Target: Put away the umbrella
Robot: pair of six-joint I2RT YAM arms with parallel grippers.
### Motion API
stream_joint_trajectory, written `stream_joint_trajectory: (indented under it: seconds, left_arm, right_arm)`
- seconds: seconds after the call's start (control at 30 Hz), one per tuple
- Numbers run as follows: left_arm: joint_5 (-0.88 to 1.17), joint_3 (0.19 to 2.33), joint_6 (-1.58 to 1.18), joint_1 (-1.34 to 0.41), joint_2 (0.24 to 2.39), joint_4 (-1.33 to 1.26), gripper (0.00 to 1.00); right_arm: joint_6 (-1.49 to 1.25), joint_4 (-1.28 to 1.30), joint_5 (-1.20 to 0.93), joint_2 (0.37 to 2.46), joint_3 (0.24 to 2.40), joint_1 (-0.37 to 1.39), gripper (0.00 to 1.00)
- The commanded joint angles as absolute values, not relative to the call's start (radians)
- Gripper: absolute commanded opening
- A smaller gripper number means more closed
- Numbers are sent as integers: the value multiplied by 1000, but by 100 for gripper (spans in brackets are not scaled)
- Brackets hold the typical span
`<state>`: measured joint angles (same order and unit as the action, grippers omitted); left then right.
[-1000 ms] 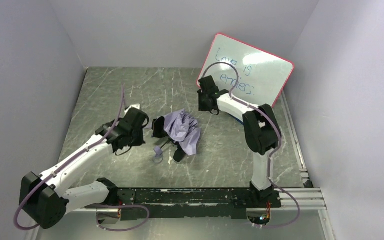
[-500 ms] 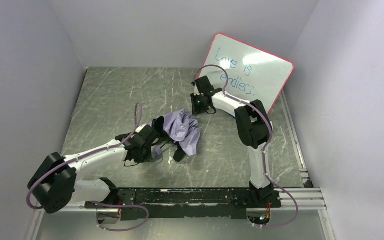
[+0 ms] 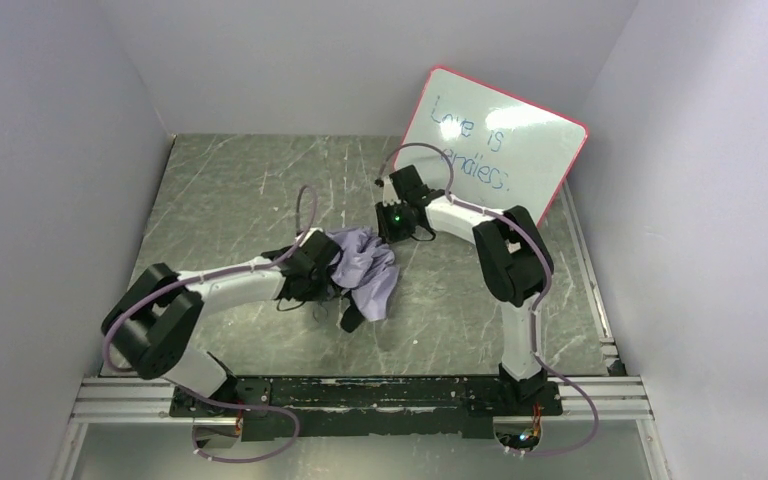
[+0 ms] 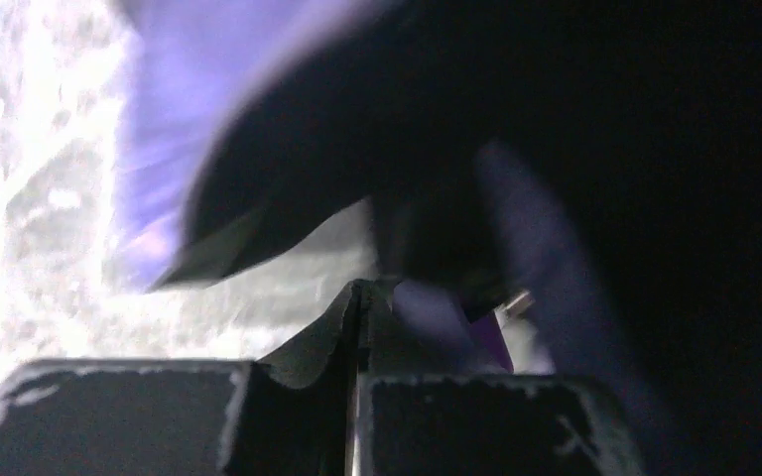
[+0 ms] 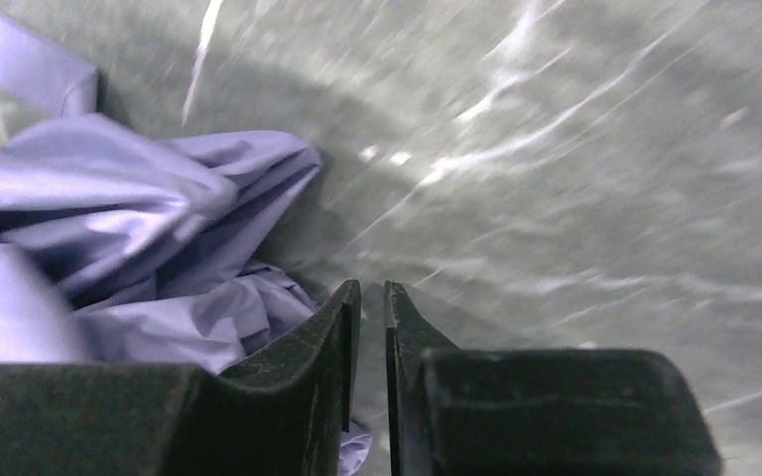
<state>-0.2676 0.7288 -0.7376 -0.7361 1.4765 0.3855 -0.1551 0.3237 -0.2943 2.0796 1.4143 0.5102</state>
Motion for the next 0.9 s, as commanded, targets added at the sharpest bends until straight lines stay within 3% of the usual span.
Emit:
stream_joint_trajectory:
  seconds: [0.0,0.23,0.53,0.67,0.73,0.87]
  left_arm:
    - [-323,835,-685,-737,1578,278,5]
    - [-341,950,-631,-717,1668,299,5]
    - [-378,931,-592,-655,1577,422,5]
    - [-402,913,-594,-638,1503,494,15]
    - [-420,907,-595,-630,1456,533,25]
    - [-451,912,-553,-620,1348,583,35]
  right_arm:
    - [-196,369,-338,2020,1308,599,19]
    - [-314,315,-327,1913,1141,626,18]
    - [-422,287,22,1708,1019,587,23]
    - [-402,310,139,1621,1021,573,28]
    - [-385,322,173,1589,1021,571,30]
    - [-330,319,150,1526,999,571,36]
